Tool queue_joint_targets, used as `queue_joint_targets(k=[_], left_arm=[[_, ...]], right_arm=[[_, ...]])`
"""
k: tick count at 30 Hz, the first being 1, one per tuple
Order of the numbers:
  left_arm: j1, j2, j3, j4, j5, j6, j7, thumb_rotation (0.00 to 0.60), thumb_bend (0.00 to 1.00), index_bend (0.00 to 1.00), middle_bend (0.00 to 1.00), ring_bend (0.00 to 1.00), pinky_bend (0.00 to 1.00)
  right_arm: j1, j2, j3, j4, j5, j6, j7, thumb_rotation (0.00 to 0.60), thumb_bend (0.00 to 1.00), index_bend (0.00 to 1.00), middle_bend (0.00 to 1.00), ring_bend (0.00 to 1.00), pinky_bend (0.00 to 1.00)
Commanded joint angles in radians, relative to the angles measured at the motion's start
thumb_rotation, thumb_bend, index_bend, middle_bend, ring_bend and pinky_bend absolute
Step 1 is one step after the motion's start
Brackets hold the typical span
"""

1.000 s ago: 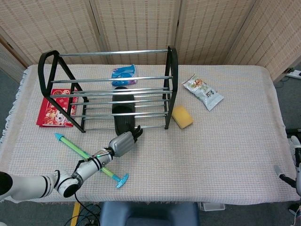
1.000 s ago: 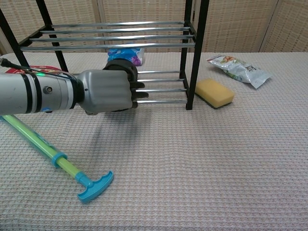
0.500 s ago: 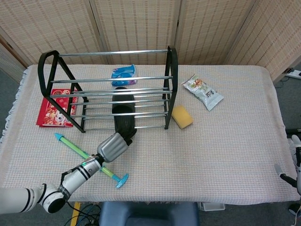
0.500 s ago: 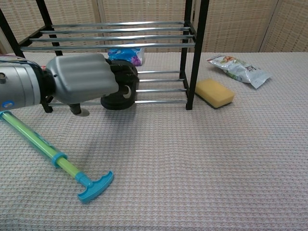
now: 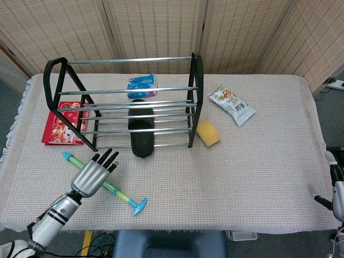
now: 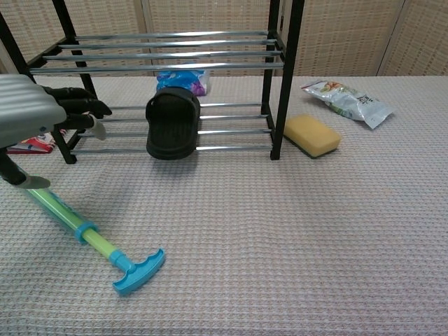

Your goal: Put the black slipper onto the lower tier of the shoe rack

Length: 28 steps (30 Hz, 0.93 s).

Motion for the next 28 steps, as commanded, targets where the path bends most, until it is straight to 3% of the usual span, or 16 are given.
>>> queue_joint_targets(k=[1, 6, 10, 14, 20, 28], left_arm=[[0.093, 0.083, 0.029, -0.029, 0.000, 0.047, -0.178, 0.600, 0.23, 0.25, 0.13, 0.08, 0.34], [0.204, 0.148, 0.008, -0.011, -0.015, 0.159, -0.374, 0.600, 0.23, 0.26, 0.13, 0.08, 0.34], [0.278, 0.128, -0.046, 0.055, -0.064, 0.247, -0.451, 0.600, 0.23, 0.27, 0.14, 0.09, 0.34], [0.323, 0.099, -0.087, 0.116, -0.101, 0.272, -0.507, 0.600, 0.23, 0.25, 0.14, 0.13, 0.34], [0.383, 0.005, -0.138, 0.217, -0.127, 0.334, -0.525, 0.600, 0.23, 0.19, 0.14, 0.13, 0.34], [0.424, -0.034, -0.128, 0.255, -0.101, 0.321, -0.460, 0.600, 0.23, 0.19, 0.14, 0.13, 0.33]], right_arm=[[0.006, 0.009, -0.007, -0.006, -0.004, -0.016, 0.007, 0.600, 0.21, 0.00, 0.17, 0.01, 0.13], [0.026, 0.030, -0.015, -0.017, -0.012, -0.056, 0.022, 0.600, 0.21, 0.00, 0.17, 0.02, 0.13], [0.049, 0.040, -0.018, -0.018, -0.029, -0.082, 0.026, 0.600, 0.22, 0.00, 0.18, 0.03, 0.13], [0.069, 0.050, -0.025, -0.029, -0.031, -0.120, 0.045, 0.600, 0.22, 0.00, 0.19, 0.03, 0.13], [0.091, 0.068, -0.039, -0.051, -0.025, -0.177, 0.081, 0.600, 0.22, 0.00, 0.19, 0.03, 0.13], [0.113, 0.066, -0.043, -0.053, -0.012, -0.214, 0.104, 0.600, 0.22, 0.00, 0.19, 0.03, 0.13]])
